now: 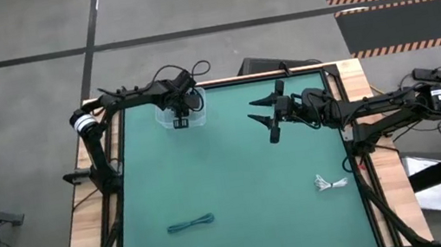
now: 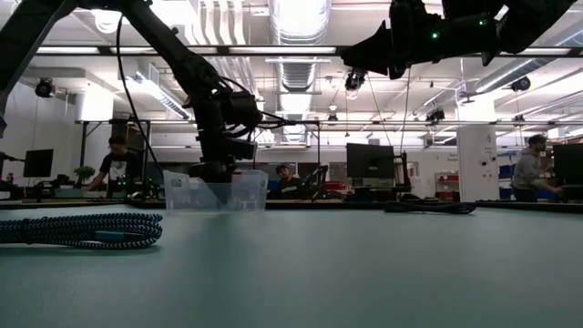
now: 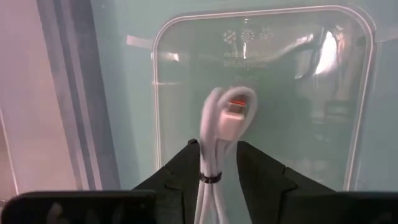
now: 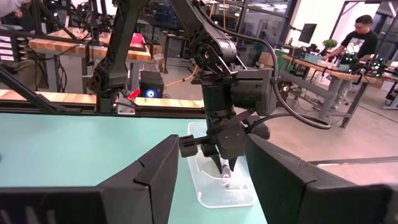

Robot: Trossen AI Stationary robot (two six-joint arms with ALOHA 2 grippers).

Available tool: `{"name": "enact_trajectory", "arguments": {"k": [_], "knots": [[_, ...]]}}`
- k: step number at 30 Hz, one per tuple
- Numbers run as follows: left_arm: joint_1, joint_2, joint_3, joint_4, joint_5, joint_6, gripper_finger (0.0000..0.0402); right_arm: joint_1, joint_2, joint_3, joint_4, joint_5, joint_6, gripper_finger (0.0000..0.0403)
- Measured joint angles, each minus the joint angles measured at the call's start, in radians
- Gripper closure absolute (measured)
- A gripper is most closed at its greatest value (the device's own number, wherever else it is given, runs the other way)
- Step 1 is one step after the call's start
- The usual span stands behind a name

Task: Pick and place USB-C Cables
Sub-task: Put the light blue charger cable into the transparent bin, then put the violet charger cable into the transparent bin

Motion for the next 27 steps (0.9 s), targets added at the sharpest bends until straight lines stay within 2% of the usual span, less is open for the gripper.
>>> {"name": "enact_trajectory", "arguments": {"k": [9, 13, 17, 27], "knots": [[-0.001, -0.024, 0.000, -0.008, -0.079, 0.001, 0.0305, 0.000, 0.000, 0.000, 0.000, 0.000, 0.000, 0.0225], [-0.003, -0.071, 0.000, -0.010, -0.080, 0.000, 0.0305, 0.000, 0.000, 0.000, -0.001, 0.000, 0.000, 0.0225], [-0.014, -0.148, 0.001, -0.014, -0.080, -0.006, 0.0305, 0.000, 0.000, 0.000, -0.001, 0.000, 0.008, 0.0225], [-0.107, -0.403, 0.001, -0.014, -0.076, -0.214, 0.0305, 0.001, 0.001, 0.000, -0.009, -0.002, 0.049, 0.0225]]}}
